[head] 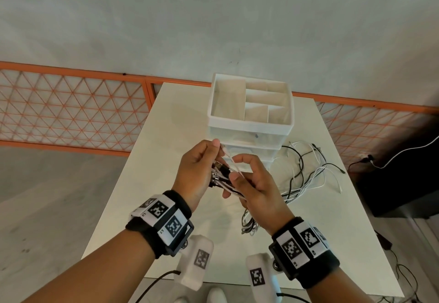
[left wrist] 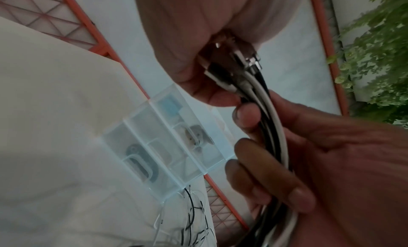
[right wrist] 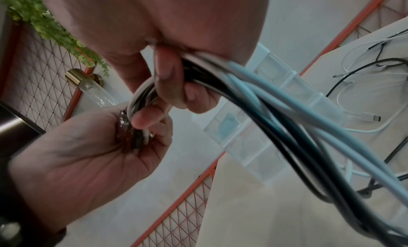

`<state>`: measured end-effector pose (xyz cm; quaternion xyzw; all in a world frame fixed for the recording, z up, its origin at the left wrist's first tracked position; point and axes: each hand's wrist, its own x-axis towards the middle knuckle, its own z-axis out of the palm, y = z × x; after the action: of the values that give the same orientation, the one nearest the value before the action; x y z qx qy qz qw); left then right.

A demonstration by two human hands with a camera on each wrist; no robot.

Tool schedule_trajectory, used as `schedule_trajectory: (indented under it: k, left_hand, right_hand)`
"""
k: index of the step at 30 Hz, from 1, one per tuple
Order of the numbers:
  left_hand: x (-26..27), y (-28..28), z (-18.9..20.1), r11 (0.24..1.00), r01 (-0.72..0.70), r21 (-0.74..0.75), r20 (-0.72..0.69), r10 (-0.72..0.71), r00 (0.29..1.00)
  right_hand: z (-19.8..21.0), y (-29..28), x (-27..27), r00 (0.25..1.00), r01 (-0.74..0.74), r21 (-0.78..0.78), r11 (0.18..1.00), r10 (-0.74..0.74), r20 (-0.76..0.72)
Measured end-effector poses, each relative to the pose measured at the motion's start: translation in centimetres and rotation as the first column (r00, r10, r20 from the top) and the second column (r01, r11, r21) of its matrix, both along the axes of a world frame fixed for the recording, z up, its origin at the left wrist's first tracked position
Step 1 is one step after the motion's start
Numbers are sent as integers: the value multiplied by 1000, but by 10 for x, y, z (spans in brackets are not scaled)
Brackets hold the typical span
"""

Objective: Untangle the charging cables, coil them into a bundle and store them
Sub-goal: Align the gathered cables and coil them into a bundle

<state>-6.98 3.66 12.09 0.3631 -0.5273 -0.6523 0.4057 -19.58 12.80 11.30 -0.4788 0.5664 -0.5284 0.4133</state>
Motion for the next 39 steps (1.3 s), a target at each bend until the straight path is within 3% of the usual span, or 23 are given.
schedule_trajectory:
  k: [3,10,15,17,20,25,28,31,35,39]
  left_hand:
    - [-1,-2,2,999,12,36,52,-14,999]
    - [7,-3,3,920,254,299,83,-290,953]
    - [8,-1,7,938,295,184,119,-319,940]
    - [7,1,7,950,280,135,192,-302,934]
    - [3,0,4,976,195,102,227,-213,950]
    - [2,-3,6,983,52,173,193,-85,978]
    - [3,-7,7,966,-3,257,220,-55,974]
    - [3,-10,7,926,-41,376,221,-46,974]
    - [3,-11,8,848,-40,529,201,-80,976]
    - [3,-7,14,839,49,542,189,-179,966]
  right_hand:
    - [5,0,3,999,14,19,1000,-14,-29]
    - [3,5,-3,986,9,4,1000,-8,-169]
    - [5,5,-2,982,-15,-11,1000,12,-187]
    - [3,3,-2,968,-12,-4,1000,11,-250]
    - [2,0,-1,976,10,-15,1000,-13,-219]
    - [8,3,-7,1000,-22,11,1000,22,7]
    - [6,6,-12,998,-51,27,998,50,44]
    - [3,10,-12,1000,3,17,1000,-3,-10]
    - [-2,11,-11,971,61,-84,995,-79,-227]
    - [-3,8,-9,936,109,-190,976,-166,-311]
